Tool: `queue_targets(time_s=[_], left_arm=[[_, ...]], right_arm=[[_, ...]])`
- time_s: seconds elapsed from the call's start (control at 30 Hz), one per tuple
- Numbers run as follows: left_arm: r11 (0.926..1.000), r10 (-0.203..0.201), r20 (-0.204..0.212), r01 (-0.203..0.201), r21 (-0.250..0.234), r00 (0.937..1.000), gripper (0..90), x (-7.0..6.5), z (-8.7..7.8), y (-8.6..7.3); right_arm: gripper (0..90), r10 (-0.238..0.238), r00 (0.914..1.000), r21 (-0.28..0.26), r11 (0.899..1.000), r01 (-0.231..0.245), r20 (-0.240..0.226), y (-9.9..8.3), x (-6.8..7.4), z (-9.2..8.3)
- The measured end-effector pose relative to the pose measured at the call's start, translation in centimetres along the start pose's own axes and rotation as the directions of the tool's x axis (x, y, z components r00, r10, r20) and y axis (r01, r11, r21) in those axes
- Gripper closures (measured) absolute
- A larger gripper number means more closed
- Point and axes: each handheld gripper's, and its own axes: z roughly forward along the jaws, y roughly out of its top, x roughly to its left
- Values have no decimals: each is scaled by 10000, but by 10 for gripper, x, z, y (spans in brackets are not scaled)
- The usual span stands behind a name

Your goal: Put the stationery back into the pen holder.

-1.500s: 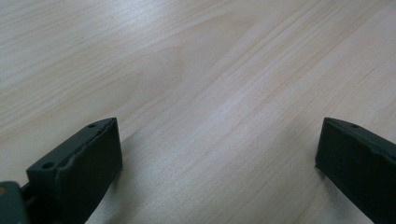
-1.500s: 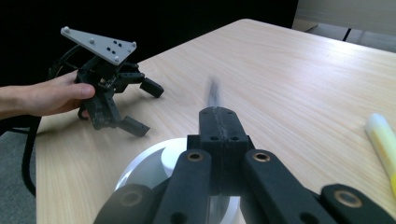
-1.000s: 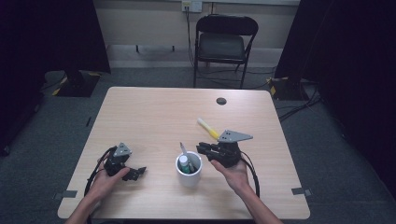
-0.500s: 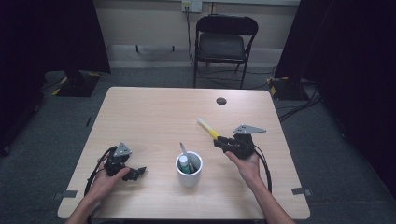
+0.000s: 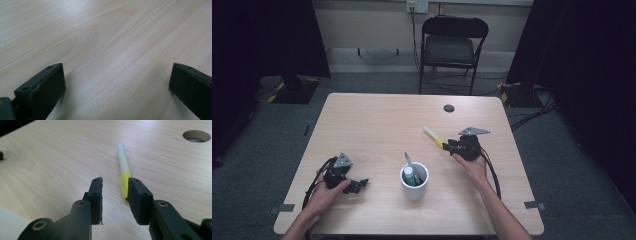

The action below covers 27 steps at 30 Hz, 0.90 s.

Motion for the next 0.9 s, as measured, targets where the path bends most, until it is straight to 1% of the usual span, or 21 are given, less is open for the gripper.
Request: queue_targets(time_s=[0.03, 0.07, 0.1, 0.13, 0.2, 0.23, 0.27, 0.3, 0.37, 0.5, 0.53, 0.6, 0.67, 0.77, 0.83, 0.87, 0.9], left_arm=[[10000, 1, -7, -1, 1, 10000, 0, 0, 0, 0], [10000, 1, -8, -1, -3, 10000, 0, 0, 0, 0], [10000, 1, -8, -1, -3, 10000, 0, 0, 0, 0], [10000, 0, 2, 0, -4, 10000, 0, 0, 0, 0], [10000, -2, 1, 2, -4, 10000, 0, 0, 0, 0], [10000, -3, 2, 3, -4, 10000, 0, 0, 0, 0], [10000, -3, 2, 3, -5, 10000, 0, 0, 0, 0], [10000, -1, -1, 1, -3, 10000, 0, 0, 0, 0], [10000, -2, 1, 2, -2, 10000, 0, 0, 0, 0], [10000, 4, -1, -4, -1, 10000, 0, 0, 0, 0], [10000, -1, -1, 1, -5, 10000, 0, 0, 0, 0], [10000, -3, 1, 3, -6, 10000, 0, 0, 0, 0], [10000, -2, 3, 2, -3, 10000, 0, 0, 0, 0], [10000, -7, 2, 7, -6, 10000, 0, 0, 0, 0], [10000, -1, 0, 1, -2, 10000, 0, 0, 0, 0], [10000, -1, 0, 1, -2, 10000, 0, 0, 0, 0], [10000, -7, 2, 7, -7, 10000, 0, 0, 0, 0]], right_arm=[[650, 0, 10000, 0, 10000, 0, 0, 0, 0, 0], [646, -26, 9999, 144, 9999, 25, 102, -3, -3, 7], [640, 42, 9999, 157, 9999, -45, 151, -5, -5, 11], [637, 139, 9999, 183, 9997, -141, 93, -6, -7, 14], [628, 161, 9998, 212, 9996, -163, 98, -6, -9, 17], [622, 144, 9998, 219, 9997, -147, 156, -6, -10, 19], [617, 3, 9997, 230, 9997, -8, 233, -5, -10, 21], [613, -7, 9997, 214, 9998, 2, 246, -3, -10, 24], [606, -191, 9993, 254, 9995, 183, 322, -2, -8, 30], [606, -235, 9991, 410, 9989, 221, 346, -5, -9, 37], [607, -117, 9988, 387, 9992, 99, 485, -8, -11, 41], [607, -85, 9983, 483, 9988, 57, 579, -9, -12, 44], [610, -123, 9983, 613, 9981, 88, 566, -11, -13, 46], [621, -72, 9981, 485, 9988, 43, 613, -10, -13, 46], [667, -212, 9973, 623, 9979, 168, 701, -10, -12, 47], [678, -346, 9967, 724, 9969, 293, 730, -10, -11, 47], [678, -346, 9967, 724, 9969, 293, 730, -10, -11, 47]])
